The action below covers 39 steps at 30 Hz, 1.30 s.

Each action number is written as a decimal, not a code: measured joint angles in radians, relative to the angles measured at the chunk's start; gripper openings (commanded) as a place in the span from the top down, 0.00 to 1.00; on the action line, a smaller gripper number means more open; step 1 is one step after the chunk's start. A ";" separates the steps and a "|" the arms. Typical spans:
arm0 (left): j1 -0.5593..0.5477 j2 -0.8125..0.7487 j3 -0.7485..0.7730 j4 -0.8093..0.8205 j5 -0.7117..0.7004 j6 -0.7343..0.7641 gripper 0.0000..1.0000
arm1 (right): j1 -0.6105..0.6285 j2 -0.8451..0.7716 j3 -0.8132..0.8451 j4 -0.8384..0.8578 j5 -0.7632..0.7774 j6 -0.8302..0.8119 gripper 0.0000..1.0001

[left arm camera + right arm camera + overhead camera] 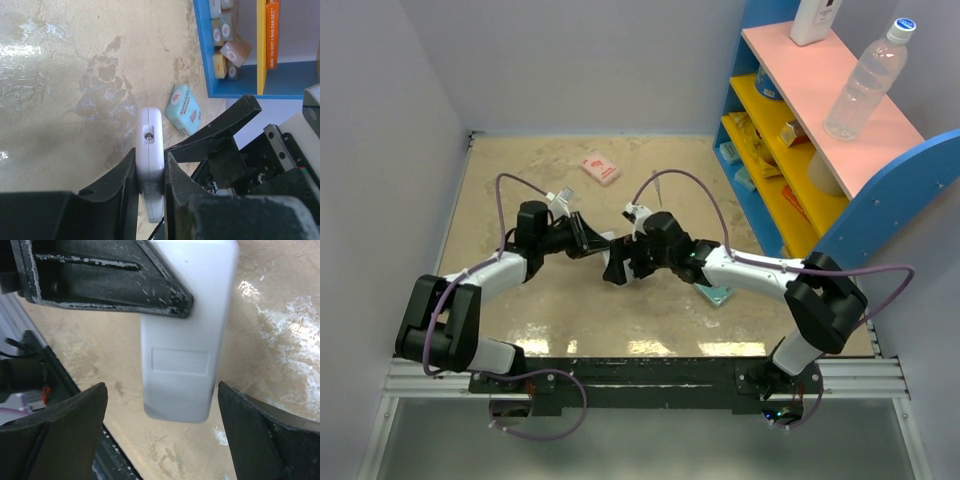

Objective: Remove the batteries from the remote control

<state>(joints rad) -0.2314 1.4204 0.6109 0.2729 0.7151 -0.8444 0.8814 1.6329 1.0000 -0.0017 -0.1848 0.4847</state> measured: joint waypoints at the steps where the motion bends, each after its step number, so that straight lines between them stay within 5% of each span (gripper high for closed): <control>1: 0.002 -0.006 0.000 -0.006 -0.002 0.003 1.00 | -0.009 -0.016 -0.020 0.029 -0.022 0.017 0.03; 14: 0.211 -0.237 -0.163 0.206 0.072 -0.115 1.00 | -0.156 -0.071 -0.126 0.347 -0.260 0.268 0.11; 20: 0.211 -0.323 -0.207 0.332 0.100 -0.189 1.00 | -0.154 0.019 -0.127 0.533 -0.357 0.396 0.24; 32: 0.216 -0.309 -0.233 0.506 0.135 -0.287 1.00 | -0.142 0.032 -0.156 0.671 -0.389 0.484 0.69; 39: 0.217 -0.290 -0.248 0.511 0.160 -0.297 1.00 | -0.143 0.032 -0.211 0.743 -0.417 0.488 0.65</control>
<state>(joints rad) -0.0139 1.1309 0.3634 0.7837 0.8749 -1.1412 0.7387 1.6653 0.7891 0.7410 -0.6022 0.9722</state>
